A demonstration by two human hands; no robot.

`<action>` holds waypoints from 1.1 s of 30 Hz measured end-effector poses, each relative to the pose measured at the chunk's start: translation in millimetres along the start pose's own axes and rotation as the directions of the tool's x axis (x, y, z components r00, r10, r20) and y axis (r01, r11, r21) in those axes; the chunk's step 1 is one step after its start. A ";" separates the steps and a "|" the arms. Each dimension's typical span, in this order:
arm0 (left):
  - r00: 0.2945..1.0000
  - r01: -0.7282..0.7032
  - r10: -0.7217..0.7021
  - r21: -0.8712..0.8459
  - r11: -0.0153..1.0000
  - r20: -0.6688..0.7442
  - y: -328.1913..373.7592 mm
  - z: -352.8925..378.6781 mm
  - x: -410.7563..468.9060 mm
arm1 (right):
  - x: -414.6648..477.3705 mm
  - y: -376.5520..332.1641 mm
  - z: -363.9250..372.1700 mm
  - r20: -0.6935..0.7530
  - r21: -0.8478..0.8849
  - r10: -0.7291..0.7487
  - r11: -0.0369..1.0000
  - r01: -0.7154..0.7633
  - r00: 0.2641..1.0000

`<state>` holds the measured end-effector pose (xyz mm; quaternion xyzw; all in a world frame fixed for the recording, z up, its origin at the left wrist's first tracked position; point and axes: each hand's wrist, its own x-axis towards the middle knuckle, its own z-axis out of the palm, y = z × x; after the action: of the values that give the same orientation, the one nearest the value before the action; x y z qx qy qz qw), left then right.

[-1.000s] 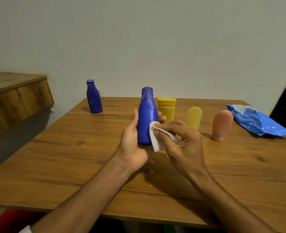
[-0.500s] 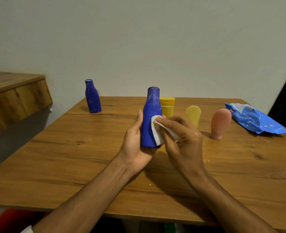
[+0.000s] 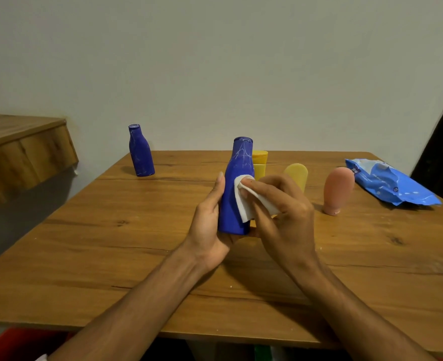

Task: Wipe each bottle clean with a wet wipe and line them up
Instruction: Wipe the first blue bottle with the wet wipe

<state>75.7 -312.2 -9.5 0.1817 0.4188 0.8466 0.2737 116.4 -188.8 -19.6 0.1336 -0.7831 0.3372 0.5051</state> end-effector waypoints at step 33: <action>0.997 -0.048 0.061 0.258 0.965 -0.044 -5.5 8.0 -6.6 | 1.8 -2.3 2.8 0.001 -0.155 -0.092 0.984 0.091 0.996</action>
<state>86.9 -308.6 -9.8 0.2050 0.5267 0.7968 0.2135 114.9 -192.1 -17.9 0.1288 -0.7984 0.2523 0.5314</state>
